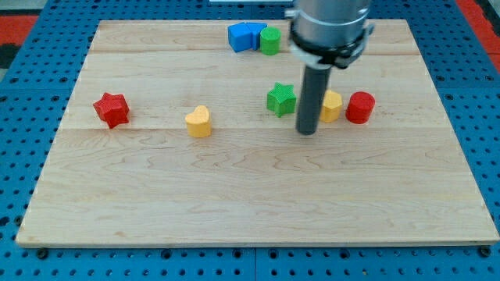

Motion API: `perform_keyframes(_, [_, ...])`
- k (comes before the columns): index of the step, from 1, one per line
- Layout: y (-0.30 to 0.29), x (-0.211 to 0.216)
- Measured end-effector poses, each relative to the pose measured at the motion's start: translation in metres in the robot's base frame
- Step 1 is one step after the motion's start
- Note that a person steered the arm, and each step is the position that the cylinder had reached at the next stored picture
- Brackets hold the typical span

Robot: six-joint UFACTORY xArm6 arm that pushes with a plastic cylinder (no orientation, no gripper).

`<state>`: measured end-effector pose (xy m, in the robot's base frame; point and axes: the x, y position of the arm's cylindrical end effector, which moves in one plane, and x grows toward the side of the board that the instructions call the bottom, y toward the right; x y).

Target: Move the heart below the green star

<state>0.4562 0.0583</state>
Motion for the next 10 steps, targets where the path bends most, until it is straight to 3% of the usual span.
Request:
perform_keyframes(1, [-0.077,-0.009])
perform_keyframes(2, [-0.103,-0.058])
perform_keyframes(3, [-0.057,-0.072])
perform_keyframes(4, [0.006,-0.052])
perform_keyframes(5, [0.005,-0.042])
perform_keyframes(7, [-0.031,0.026])
perform_keyframes(9, [-0.159,0.066])
perform_keyframes(10, [-0.235,0.043])
